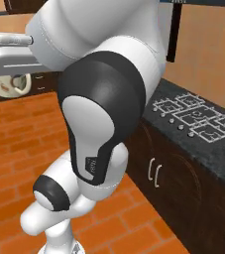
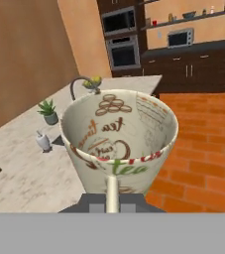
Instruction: Gather all objects into one cabinet and sort the glasses and bowls to opposite sides.
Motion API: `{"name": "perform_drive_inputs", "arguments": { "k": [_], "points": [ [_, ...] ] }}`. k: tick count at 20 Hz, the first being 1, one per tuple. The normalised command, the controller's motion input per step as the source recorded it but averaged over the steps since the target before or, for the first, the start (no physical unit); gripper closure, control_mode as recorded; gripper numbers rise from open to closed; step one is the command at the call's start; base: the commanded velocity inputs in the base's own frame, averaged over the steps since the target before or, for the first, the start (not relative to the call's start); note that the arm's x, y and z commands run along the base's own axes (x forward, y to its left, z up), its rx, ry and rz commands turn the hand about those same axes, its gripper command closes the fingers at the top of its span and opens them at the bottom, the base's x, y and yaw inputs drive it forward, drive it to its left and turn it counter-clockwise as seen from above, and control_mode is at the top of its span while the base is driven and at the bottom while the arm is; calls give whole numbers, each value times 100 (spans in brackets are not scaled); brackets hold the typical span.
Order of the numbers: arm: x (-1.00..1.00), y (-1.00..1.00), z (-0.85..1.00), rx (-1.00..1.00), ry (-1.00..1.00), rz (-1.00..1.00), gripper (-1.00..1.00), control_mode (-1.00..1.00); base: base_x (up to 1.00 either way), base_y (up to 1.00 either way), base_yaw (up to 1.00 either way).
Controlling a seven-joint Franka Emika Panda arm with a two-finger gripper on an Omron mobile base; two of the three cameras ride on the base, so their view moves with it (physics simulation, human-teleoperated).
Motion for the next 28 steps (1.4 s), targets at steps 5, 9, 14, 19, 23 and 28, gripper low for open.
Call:
{"name": "perform_drive_inputs", "arguments": {
  "k": [5,9,14,19,23,28],
  "points": [
    [0,0,0,0,0,0,100,100,-4,96,61],
    [0,0,0,0,0,0,100,100,-14,93,59],
    [0,0,0,0,0,0,100,100,-45,68,52],
    [0,0,0,0,0,0,100,100,15,-11,1],
    [0,0,0,0,0,0,100,100,97,-78,0],
    [0,0,0,0,0,0,100,100,100,-47,2]
  ]
}}
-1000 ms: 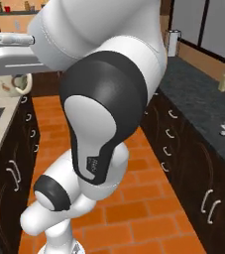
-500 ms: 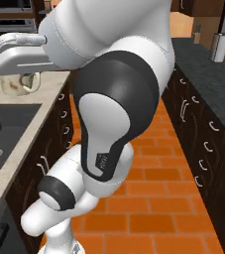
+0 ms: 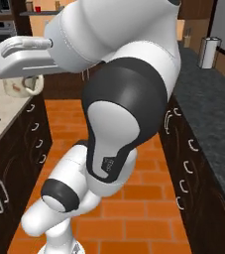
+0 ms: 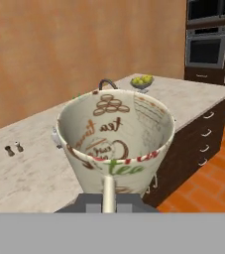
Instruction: Gather all objects into one cabinet and sort the glasses and bowls to opposite sides.
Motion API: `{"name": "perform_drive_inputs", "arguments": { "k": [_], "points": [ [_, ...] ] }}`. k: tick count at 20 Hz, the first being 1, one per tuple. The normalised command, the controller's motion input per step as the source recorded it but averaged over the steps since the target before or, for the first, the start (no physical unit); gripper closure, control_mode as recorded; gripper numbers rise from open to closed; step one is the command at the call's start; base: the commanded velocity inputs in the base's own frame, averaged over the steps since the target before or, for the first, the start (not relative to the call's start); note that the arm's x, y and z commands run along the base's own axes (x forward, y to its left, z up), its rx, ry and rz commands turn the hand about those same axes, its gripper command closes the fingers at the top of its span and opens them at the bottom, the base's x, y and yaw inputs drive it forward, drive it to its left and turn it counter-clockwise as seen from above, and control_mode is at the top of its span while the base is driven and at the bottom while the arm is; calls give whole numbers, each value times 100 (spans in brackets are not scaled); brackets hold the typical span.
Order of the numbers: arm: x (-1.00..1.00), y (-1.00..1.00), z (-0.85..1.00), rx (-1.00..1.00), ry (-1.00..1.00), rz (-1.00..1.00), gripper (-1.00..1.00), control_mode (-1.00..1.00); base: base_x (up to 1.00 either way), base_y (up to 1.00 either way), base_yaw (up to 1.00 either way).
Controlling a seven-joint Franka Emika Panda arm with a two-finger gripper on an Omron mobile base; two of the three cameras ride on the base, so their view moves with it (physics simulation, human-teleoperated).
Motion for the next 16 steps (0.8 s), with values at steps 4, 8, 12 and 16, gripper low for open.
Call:
{"name": "perform_drive_inputs", "arguments": {
  "k": [4,8,12,16],
  "points": [
    [0,0,0,0,0,0,100,100,99,59,0],
    [0,0,0,0,0,0,100,100,100,60,6],
    [0,0,0,0,0,0,100,100,100,21,18],
    [0,0,0,0,0,0,100,100,100,1,35]
  ]
}}
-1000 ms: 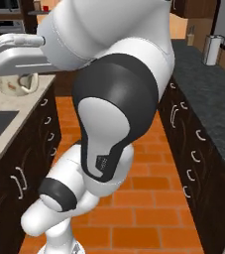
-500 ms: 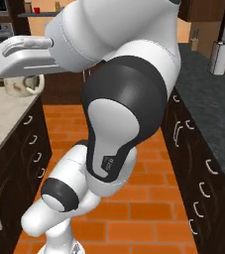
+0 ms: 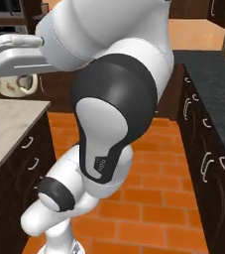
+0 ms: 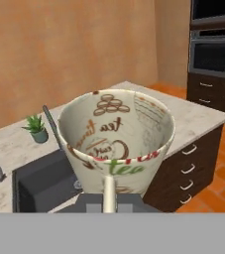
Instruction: Gather all objects into one cabinet and sort the glasses and bowls to opposite sides.
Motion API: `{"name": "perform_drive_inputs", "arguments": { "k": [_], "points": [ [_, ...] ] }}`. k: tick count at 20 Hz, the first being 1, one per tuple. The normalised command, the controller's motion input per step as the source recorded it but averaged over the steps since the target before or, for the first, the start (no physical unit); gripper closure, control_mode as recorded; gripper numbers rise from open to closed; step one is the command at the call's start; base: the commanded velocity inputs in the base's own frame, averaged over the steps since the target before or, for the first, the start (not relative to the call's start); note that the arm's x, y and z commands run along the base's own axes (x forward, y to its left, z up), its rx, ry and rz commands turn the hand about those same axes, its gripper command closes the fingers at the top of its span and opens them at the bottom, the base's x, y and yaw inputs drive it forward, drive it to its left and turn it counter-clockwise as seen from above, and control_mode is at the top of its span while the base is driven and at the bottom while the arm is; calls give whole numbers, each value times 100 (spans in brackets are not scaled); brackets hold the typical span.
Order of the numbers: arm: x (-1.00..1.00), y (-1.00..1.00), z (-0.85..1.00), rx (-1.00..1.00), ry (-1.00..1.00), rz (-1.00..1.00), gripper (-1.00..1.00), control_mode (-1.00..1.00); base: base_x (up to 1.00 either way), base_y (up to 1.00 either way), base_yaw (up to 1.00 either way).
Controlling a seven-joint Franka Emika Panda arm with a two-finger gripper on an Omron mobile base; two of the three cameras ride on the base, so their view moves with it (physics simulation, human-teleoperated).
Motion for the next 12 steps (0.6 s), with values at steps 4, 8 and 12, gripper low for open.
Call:
{"name": "perform_drive_inputs", "arguments": {
  "k": [4,8,12],
  "points": [
    [0,0,0,0,0,0,100,100,100,-19,16],
    [0,0,0,0,0,0,100,100,100,-70,0],
    [0,0,0,0,0,0,100,100,100,-17,2]
  ]
}}
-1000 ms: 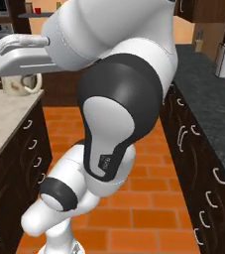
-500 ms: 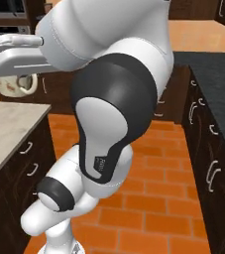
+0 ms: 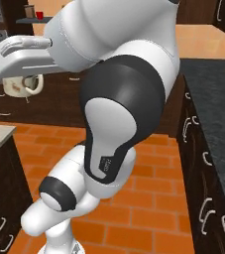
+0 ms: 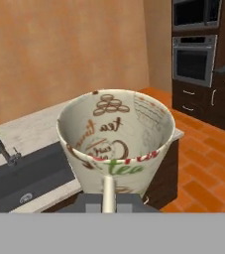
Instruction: Gather all objects into one cabinet and sort the glasses and bowls to opposite sides.
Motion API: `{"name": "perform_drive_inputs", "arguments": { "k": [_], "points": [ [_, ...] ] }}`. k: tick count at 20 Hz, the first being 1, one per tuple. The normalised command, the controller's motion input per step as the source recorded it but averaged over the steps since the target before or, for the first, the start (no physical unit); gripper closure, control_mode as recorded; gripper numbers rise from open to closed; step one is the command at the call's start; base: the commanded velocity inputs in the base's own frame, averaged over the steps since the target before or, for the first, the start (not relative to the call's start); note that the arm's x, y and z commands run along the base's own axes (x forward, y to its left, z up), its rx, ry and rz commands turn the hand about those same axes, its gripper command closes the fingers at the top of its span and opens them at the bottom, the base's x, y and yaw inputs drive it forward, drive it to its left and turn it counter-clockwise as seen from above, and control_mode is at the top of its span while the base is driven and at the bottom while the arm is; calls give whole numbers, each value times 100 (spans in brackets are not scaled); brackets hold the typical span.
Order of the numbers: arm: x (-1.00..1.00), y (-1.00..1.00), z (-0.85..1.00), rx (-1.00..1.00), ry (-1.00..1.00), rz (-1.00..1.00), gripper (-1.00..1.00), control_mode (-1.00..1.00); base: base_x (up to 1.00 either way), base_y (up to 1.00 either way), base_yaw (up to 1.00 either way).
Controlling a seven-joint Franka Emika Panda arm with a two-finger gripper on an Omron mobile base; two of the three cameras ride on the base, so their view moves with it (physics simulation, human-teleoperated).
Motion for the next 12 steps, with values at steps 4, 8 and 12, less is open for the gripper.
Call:
{"name": "perform_drive_inputs", "arguments": {
  "k": [4,8,12],
  "points": [
    [0,0,0,0,0,0,100,100,100,27,5],
    [0,0,0,0,0,0,100,100,100,2,10],
    [0,0,0,0,0,0,100,100,100,0,12]
  ]
}}
